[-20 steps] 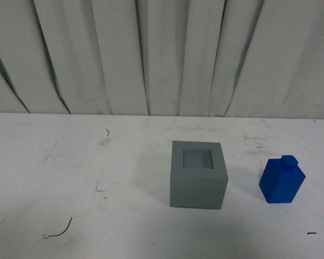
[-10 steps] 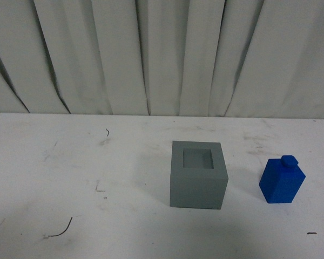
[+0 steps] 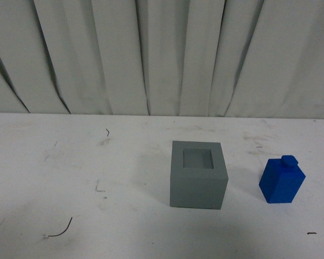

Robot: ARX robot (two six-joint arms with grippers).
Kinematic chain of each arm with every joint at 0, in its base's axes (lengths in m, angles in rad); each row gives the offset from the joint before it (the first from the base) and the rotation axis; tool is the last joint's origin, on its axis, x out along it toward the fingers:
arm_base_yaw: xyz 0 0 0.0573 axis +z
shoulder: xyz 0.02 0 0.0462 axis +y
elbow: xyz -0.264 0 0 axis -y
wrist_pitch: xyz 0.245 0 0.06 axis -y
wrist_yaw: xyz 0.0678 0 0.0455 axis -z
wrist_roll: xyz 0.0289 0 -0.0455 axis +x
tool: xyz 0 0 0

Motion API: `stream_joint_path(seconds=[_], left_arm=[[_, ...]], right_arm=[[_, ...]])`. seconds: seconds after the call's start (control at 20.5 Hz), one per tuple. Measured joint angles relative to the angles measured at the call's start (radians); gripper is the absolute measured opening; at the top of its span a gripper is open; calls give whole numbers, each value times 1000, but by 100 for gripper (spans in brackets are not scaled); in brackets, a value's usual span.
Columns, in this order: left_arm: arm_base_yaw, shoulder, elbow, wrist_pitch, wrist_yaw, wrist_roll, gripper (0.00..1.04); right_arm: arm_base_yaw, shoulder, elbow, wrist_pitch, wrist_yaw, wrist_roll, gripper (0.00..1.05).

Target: Insert blue part into gray base

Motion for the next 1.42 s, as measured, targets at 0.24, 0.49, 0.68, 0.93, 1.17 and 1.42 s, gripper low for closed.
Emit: stream_joint_path(seconds=[0.24, 0.49, 0.68, 0.93, 1.17, 1.42], left_arm=[[0, 0, 0, 0, 0, 0, 98], [0, 0, 0, 0, 0, 0, 98], [0, 0, 0, 0, 0, 0, 98], [0, 0, 0, 0, 0, 0, 98], [0, 0, 0, 0, 0, 0, 98], [0, 0, 0, 0, 0, 0, 98]], right_arm=[[-3, 4, 0, 10, -3, 0, 98], [-206, 520, 83, 543, -195, 2, 98], [-229, 1143, 407, 907, -217, -6, 98], [-182, 1532, 769, 788, -172, -43, 98], [-161, 1683, 911, 703, -163, -82, 98], [-98, 1751, 976, 575, -229, -260, 98]])
